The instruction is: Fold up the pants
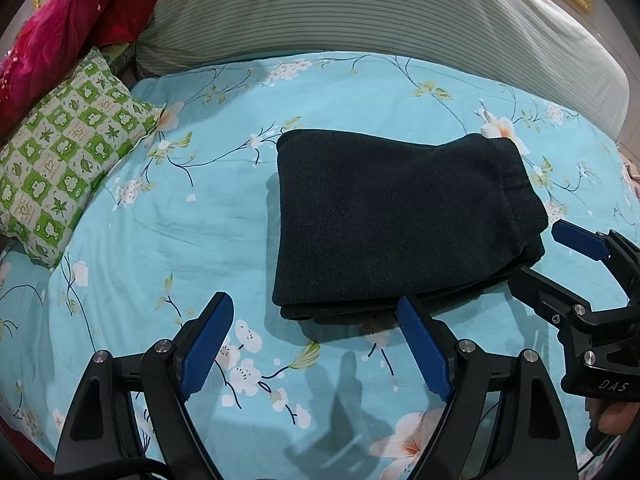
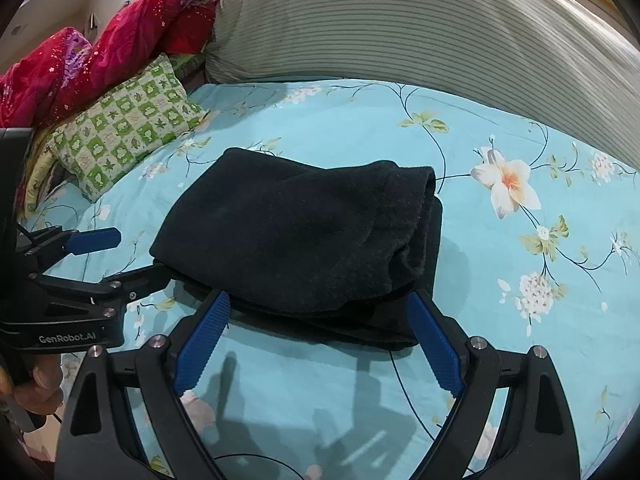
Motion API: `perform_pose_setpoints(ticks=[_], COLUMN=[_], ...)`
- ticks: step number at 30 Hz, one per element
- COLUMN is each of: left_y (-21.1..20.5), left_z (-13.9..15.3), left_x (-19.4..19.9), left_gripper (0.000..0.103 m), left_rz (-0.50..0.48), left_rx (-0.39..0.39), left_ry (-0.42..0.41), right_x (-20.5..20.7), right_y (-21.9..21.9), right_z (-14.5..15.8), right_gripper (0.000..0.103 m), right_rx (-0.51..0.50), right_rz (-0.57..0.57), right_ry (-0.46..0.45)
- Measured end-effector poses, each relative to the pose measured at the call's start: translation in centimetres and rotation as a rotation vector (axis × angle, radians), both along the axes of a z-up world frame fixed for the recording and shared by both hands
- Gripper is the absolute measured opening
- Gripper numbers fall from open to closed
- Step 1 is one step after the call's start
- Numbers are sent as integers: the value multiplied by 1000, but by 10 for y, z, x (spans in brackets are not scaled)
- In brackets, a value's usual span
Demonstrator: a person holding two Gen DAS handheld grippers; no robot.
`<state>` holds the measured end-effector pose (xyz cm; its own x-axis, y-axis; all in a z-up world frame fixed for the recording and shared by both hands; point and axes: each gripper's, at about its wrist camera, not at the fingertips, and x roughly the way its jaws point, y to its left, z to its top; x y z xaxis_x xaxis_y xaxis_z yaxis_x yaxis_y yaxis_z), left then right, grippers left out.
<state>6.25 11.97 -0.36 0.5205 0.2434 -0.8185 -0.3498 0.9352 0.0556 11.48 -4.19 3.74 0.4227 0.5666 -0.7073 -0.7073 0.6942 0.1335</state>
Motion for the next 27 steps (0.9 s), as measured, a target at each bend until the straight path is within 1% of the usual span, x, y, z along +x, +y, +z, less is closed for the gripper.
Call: perform_pose_setpoints(ticks=[27], left_y=[0], left_z=[4], left_x=[-2], left_gripper=[85], left_rz=[1], left_rx=[2], left_ry=[-4], right_x=[2], right_y=[-1], right_z=[3], right_gripper=[90], right_rx=[3], right_rz=[-1], right_ry=[-3])
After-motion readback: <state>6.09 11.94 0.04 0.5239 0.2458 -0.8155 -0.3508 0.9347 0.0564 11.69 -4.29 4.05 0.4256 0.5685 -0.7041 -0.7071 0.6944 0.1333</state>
